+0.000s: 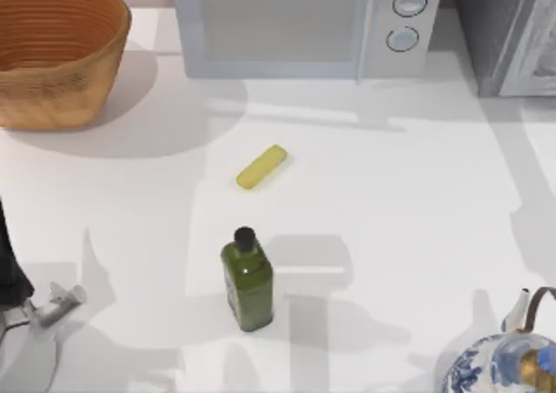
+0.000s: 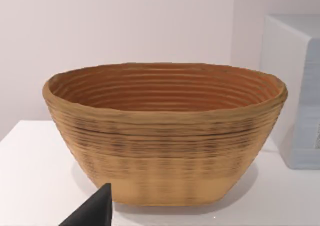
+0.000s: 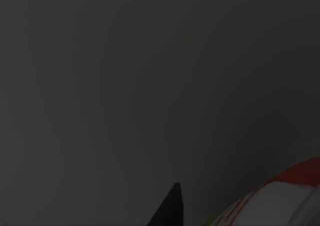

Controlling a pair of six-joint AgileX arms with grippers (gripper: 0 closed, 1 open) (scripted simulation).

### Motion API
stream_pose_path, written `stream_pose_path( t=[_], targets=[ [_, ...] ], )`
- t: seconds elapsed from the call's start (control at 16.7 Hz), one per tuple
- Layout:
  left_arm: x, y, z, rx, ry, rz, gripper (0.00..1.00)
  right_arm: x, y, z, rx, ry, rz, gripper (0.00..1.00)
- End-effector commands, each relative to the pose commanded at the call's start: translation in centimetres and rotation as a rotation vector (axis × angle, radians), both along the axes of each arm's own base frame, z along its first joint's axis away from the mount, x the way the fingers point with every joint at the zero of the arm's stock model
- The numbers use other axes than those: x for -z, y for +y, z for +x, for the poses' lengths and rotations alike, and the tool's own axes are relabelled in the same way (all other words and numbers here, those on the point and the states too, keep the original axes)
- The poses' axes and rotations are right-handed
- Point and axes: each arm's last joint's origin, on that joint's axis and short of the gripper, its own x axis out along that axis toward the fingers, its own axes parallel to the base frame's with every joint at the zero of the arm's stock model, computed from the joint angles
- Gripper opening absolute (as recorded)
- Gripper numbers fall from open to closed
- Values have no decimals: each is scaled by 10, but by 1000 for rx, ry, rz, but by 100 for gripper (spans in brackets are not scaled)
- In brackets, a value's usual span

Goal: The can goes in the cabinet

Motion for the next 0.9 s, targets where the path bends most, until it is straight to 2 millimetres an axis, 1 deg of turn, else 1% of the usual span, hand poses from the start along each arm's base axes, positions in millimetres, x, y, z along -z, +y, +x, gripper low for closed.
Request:
stream_pose_path(
  t=[0.54,0.6,0.9],
  targets=[
    [0,0,0,0,0,0,100,0,0,0,0,0,0,98],
    [0,0,0,0,0,0,100,0,0,0,0,0,0,100],
    [0,0,0,0,0,0,100,0,0,0,0,0,0,100]
  ],
)
